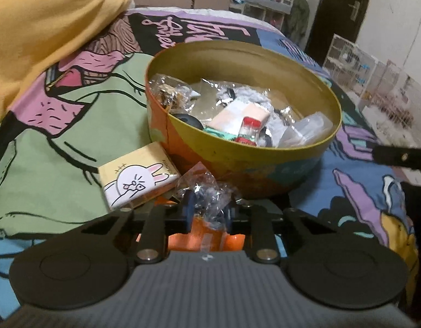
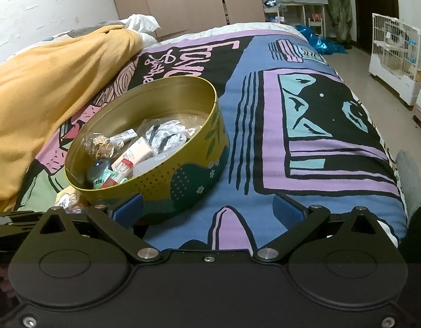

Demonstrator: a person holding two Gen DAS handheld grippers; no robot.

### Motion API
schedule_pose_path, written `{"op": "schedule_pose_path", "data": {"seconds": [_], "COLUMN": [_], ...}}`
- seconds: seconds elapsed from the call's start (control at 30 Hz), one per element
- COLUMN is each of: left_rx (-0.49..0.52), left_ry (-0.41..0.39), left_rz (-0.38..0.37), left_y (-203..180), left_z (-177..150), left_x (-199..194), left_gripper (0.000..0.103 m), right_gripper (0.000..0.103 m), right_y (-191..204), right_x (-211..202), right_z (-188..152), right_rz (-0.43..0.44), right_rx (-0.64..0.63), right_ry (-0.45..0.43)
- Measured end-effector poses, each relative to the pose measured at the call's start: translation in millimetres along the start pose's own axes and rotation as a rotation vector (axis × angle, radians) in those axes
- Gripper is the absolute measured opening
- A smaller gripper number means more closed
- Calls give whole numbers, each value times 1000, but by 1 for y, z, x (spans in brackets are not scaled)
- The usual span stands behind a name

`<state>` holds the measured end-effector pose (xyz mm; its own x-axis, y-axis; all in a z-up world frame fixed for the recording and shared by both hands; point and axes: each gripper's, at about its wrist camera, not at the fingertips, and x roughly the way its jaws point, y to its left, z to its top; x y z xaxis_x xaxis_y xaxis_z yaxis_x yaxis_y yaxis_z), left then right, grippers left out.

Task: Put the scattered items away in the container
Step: 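Close the left gripper on the clear bag and lift it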

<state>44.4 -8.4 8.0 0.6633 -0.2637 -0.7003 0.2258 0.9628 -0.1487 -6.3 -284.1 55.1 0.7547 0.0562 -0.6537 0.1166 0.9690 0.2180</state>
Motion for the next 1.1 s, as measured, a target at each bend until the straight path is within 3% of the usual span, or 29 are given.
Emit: {"op": "schedule_pose_path", "data": {"seconds": [0.57,1.1], "left_rx": [-43,24], "left_ry": [-69,-157], "left_rz": [25,11], "left_y": [8,-17], "left_z": [28,93], "left_x": [-51,-76], "left_gripper": [22,22], "right_gripper": [102,102], "right_y": [6,7], "right_x": [6,9], "right_z": [-4,-5], "right_rz": [-1,0], "right_rx": [-30,-34], "right_ry": [39,58]}}
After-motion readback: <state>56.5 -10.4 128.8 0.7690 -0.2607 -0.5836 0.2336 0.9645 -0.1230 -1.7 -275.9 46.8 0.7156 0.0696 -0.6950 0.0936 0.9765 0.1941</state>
